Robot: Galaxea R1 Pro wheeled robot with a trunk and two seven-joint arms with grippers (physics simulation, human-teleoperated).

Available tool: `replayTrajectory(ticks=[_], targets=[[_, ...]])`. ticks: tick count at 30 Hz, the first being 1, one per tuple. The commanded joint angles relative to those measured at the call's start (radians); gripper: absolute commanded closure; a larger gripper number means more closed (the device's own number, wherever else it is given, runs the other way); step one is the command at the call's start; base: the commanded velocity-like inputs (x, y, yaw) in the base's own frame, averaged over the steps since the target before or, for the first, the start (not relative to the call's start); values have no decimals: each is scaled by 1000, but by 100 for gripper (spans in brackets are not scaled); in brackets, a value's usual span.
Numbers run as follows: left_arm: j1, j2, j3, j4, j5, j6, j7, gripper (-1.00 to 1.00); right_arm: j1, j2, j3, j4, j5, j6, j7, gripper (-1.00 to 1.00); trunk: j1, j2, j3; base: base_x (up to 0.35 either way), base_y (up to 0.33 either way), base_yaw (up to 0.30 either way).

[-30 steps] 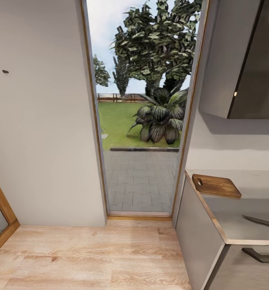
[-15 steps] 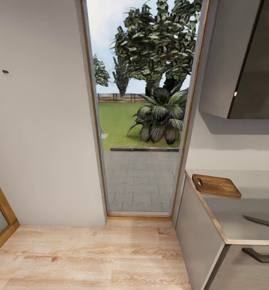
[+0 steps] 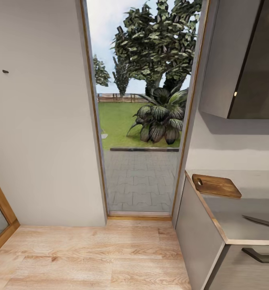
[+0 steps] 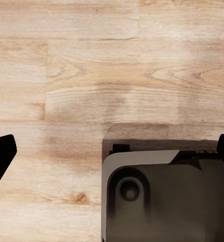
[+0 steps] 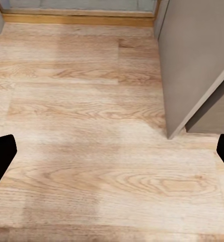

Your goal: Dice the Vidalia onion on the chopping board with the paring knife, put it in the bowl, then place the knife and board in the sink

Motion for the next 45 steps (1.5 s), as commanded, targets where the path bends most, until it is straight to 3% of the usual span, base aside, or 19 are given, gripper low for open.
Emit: replayTrajectory(ticks=[1,5,8,10,12,16,20,26,30,36,37,45], targets=[[1,0,1,-1,1,-2,0,-100,0,0,-1,-4,1,2,-2,-100,0,0,0,0,0,0],[1,1,0,-1,0,-2,1,-100,0,1,-4,-56,2,39,-26,-100,0,0,0,0,0,0],[1,1,0,0,1,-2,0,-100,0,4,-4,-160,2,126,-78,-100,0,0,0,0,0,0],[1,0,0,0,0,-2,0,-100,0,6,-3,-259,1,241,-125,-100,0,0,0,0,0,0],[1,0,0,0,1,-2,0,-100,-1,9,-2,-406,0,419,-173,-100,0,0,0,0,0,0],[1,0,0,0,1,-2,0,-100,-21,12,-1,-575,-1,613,-200,-100,0,0,0,0,0,0],[1,0,0,0,1,-2,0,-100,-99,17,-1,-678,-2,781,-214,-100,0,0,0,0,0,0],[1,0,0,0,1,-2,0,-100,-258,26,1,-710,-1,962,-237,-100,0,0,0,0,0,0],[1,0,0,0,1,-2,0,-100,-406,28,1,-717,-2,1100,-291,-100,0,0,0,0,0,0],[1,0,0,0,1,-2,1,-100,-560,28,1,-718,-2,1215,-345,-100,0,0,0,88,0,0],[1,0,0,0,1,-2,0,-100,-601,28,1,-720,-1,1262,-353,-100,0,0,0,275,0,0],[1,0,0,1,1,-2,0,-100,-623,22,-1,-728,-2,1297,-357,-100,0,0,0,309,0,0]])
